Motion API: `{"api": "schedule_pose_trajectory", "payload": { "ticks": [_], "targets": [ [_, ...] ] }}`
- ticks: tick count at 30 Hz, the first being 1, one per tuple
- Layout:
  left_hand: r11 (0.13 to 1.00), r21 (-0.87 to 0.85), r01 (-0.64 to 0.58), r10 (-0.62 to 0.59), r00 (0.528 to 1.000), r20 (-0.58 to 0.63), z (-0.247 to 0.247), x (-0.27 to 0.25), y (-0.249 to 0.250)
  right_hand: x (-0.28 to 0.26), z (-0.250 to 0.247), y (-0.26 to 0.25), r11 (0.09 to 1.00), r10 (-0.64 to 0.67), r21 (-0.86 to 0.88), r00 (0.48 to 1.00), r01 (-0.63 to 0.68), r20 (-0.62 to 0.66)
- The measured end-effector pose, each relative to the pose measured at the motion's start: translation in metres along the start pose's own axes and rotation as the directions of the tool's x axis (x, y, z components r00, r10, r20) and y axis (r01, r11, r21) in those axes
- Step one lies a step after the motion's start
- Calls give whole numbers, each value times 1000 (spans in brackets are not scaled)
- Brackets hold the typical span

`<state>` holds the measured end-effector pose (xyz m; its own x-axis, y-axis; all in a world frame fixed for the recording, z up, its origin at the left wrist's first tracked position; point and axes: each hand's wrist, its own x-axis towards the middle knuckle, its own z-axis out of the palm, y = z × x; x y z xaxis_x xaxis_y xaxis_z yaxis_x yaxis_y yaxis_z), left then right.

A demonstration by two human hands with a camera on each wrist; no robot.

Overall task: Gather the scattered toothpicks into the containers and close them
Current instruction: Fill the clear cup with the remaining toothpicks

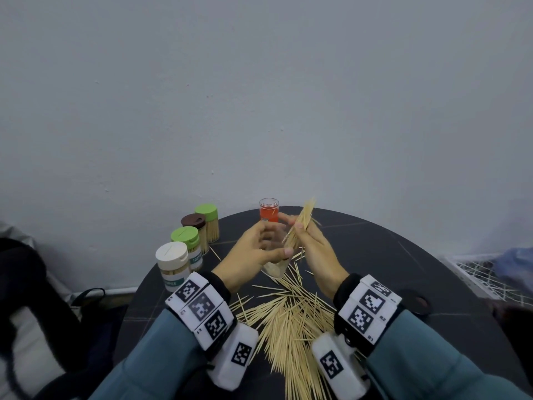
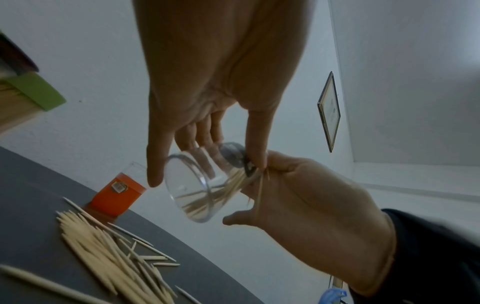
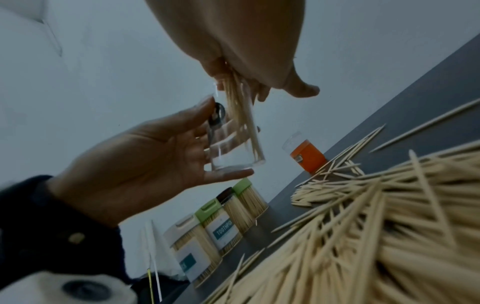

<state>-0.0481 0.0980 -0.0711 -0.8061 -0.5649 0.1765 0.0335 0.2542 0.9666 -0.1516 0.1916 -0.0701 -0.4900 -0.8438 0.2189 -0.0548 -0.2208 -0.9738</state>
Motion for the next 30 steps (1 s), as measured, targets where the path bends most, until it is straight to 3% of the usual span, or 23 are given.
{"api": "schedule_pose_trajectory", "payload": {
  "ticks": [5, 13, 18, 20, 22, 24, 27, 30],
  "targets": [
    [1000, 10, -15, 15, 1000, 11, -4, -1, 3, -1, -2, 0, 988, 92, -125, 996, -92, -13],
    [999, 42, 16, -18, 999, 45, -3, -2, 7, -2, -8, -1, 989, 82, -120, 996, -87, -41],
    [999, 33, 18, -17, 1000, -19, -5, -1, 7, 12, -23, -9, 967, 85, -231, 991, -107, -105],
    [999, 30, 29, -27, 998, -58, -6, 0, 7, 23, -32, -8, 924, 115, -351, 986, -149, -117],
    [999, 34, 33, -30, 995, -96, -9, 1, 6, 36, -41, -3, 792, 213, -574, 975, -208, -58],
    [999, 38, 39, -34, 991, -131, -13, 3, 7, 48, -46, 3, 568, 372, -793, 928, -219, 10],
    [999, 14, 43, -40, 984, -173, -22, 7, 9, 62, -42, 10, 251, 503, -961, 864, -115, 28],
    [1000, 0, 28, -28, 980, -197, -31, 11, 11, 76, -28, 12, 131, 514, -991, 857, -34, 39]
  ]
}}
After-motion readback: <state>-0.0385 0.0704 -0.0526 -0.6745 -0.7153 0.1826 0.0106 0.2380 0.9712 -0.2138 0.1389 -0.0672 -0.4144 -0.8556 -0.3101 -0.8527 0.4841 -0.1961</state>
